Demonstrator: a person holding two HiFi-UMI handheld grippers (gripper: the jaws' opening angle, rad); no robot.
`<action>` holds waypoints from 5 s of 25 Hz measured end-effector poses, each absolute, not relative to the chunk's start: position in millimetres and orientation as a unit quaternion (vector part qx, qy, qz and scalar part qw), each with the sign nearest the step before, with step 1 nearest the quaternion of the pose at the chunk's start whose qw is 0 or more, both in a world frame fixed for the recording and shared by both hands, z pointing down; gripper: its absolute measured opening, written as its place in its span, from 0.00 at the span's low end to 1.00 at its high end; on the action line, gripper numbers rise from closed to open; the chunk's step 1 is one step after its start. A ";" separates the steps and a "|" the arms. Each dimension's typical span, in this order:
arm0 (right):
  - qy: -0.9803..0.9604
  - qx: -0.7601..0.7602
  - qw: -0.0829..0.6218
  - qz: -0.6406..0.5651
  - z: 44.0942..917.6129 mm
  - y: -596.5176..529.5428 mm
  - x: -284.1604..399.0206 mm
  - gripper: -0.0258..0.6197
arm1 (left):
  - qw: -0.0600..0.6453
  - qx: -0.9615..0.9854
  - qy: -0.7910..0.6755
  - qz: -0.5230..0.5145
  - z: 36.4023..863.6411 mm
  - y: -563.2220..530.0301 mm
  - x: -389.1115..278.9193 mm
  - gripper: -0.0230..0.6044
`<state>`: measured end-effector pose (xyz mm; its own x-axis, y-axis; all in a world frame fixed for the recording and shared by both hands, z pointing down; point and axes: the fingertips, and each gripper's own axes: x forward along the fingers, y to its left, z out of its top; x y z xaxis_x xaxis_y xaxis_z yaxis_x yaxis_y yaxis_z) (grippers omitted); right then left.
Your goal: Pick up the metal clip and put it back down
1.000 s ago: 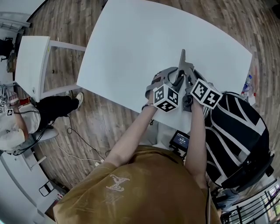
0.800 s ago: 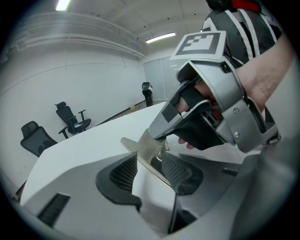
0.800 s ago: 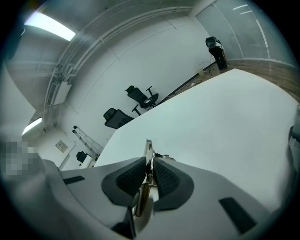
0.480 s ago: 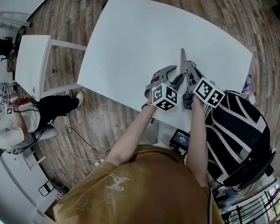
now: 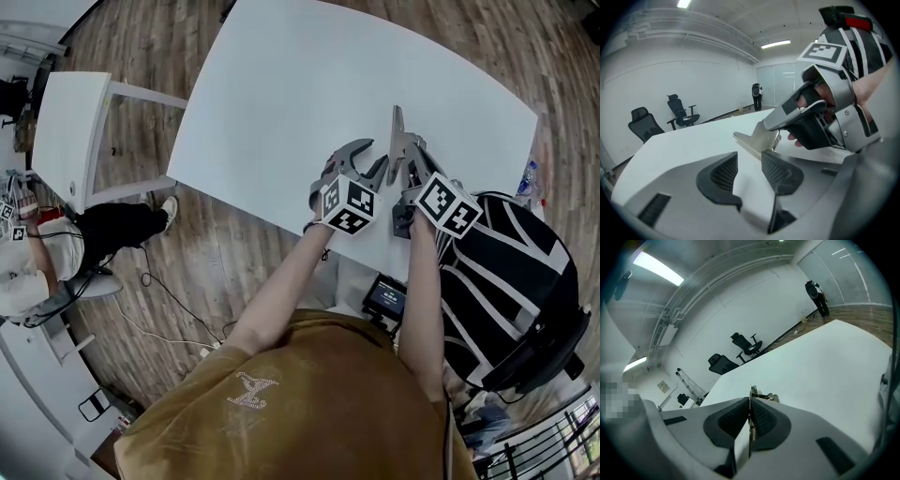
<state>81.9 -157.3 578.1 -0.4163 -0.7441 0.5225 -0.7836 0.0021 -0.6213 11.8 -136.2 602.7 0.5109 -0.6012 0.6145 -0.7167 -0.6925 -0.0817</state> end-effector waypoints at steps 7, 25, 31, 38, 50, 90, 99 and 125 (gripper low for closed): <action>-0.725 0.565 0.034 0.394 548.0 -140.5 79.2 0.07 | 0.101 0.861 -0.419 0.270 576.4 -133.9 -4.2 0.24; -0.764 0.580 0.005 0.284 462.0 -90.9 61.6 0.07 | 0.092 0.861 -0.466 0.183 496.1 -112.5 -22.2 0.10; -0.784 0.586 -0.003 0.205 421.1 -79.1 58.9 0.07 | 0.101 0.860 -0.476 0.151 466.2 -104.7 -30.6 0.09; -0.783 0.603 -0.019 0.152 382.0 -70.6 69.8 0.07 | 0.063 0.860 -0.495 0.105 406.2 -111.5 -37.9 0.05; -0.775 0.625 -0.034 0.083 340.1 -54.4 82.3 0.07 | 0.029 0.870 -0.488 0.066 356.8 -100.9 -26.9 0.05; -0.773 0.629 -0.038 0.076 327.0 -54.5 84.1 0.07 | 0.020 0.868 -0.494 0.035 337.1 -103.1 -30.8 0.05; -0.771 0.630 -0.032 0.081 330.8 -55.3 84.6 0.07 | 0.028 0.870 -0.490 0.039 342.0 -104.0 -28.6 0.05; -0.768 0.628 0.003 0.126 382.3 -64.1 82.6 0.07 | 0.054 0.868 -0.490 0.066 382.8 -114.2 -29.2 0.05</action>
<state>82.6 -64.1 382.3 -0.2109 -0.9640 0.1621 -0.9653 0.1792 -0.1900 -29.2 -114.2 382.8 0.5116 -0.8427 0.1679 -0.8570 -0.5144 0.0295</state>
